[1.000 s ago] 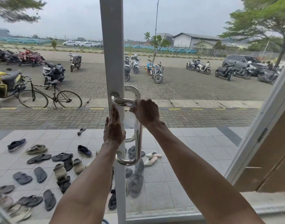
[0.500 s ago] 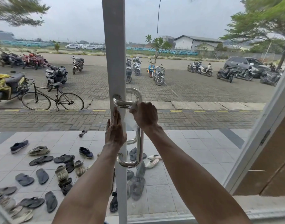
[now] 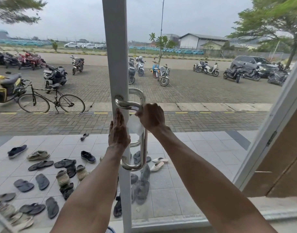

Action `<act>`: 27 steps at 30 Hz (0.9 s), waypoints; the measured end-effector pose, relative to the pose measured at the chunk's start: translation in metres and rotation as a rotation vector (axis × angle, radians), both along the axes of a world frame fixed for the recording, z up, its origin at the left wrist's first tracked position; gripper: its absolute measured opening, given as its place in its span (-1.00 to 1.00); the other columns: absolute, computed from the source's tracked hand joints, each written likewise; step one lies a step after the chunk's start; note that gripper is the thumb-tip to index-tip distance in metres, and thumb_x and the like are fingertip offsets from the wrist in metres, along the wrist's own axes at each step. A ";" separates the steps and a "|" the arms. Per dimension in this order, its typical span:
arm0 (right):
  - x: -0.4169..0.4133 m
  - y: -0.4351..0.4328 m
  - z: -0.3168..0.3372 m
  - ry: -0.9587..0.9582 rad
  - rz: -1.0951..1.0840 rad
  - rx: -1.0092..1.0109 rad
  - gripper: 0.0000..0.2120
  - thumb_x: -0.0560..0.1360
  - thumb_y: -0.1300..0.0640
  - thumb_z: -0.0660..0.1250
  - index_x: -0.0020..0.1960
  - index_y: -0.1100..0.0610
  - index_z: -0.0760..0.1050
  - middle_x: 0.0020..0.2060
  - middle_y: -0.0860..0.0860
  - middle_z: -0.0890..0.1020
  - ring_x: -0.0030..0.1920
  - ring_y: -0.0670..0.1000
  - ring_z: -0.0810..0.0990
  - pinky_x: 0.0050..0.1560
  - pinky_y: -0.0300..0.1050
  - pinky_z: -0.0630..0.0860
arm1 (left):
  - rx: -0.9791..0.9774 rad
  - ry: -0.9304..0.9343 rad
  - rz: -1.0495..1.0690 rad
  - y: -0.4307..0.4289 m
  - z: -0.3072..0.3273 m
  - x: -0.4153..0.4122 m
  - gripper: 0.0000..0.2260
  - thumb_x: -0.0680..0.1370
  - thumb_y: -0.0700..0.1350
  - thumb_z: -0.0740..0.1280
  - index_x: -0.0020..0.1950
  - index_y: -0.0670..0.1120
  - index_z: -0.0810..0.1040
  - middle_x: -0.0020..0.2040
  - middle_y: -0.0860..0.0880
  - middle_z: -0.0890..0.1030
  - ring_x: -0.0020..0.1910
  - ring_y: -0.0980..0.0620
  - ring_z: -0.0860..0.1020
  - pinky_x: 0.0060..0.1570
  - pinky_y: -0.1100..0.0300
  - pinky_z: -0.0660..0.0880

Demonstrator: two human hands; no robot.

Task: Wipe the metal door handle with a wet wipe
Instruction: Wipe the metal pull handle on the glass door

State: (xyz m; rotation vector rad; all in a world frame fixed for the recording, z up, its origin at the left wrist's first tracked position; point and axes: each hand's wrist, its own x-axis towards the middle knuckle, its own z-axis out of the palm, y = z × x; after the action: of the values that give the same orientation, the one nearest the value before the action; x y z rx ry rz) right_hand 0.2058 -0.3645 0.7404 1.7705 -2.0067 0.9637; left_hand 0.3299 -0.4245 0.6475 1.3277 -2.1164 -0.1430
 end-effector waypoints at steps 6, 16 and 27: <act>-0.005 0.006 -0.016 -0.248 0.045 -0.048 -0.92 0.45 0.13 0.48 -0.10 0.12 0.72 -0.15 0.14 0.73 -0.10 0.18 0.70 -0.17 -0.13 0.52 | -0.010 0.011 0.006 -0.001 -0.001 -0.001 -0.09 0.46 -0.30 0.36 0.61 -0.22 -0.19 0.63 -0.07 -0.18 0.60 -0.07 0.06 0.57 0.01 0.06; -0.007 0.001 -0.022 -0.170 0.000 -0.068 -0.84 0.44 0.07 0.48 -0.10 0.18 0.65 -0.20 0.18 0.71 -0.15 0.21 0.69 -0.19 -0.08 0.57 | -0.022 0.003 0.021 -0.001 -0.002 -0.005 -0.10 0.45 -0.29 0.36 0.60 -0.25 -0.18 0.63 -0.12 -0.16 0.60 -0.10 0.07 0.57 0.02 0.07; -0.003 -0.001 -0.035 -0.270 0.001 -0.092 -0.79 0.42 0.22 0.48 0.03 0.26 0.63 -0.14 0.23 0.71 -0.06 0.22 0.68 -0.10 -0.06 0.57 | -0.033 -0.004 0.034 -0.005 -0.007 -0.007 -0.12 0.42 -0.34 0.30 0.60 -0.25 -0.17 0.63 -0.11 -0.18 0.61 -0.06 -0.01 0.58 0.10 -0.05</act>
State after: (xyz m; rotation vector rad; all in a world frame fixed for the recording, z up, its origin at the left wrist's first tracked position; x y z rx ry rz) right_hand 0.2028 -0.3659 0.7058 1.6678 -2.0779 1.3346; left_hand 0.3232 -0.4292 0.6409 1.3451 -2.0894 -0.0909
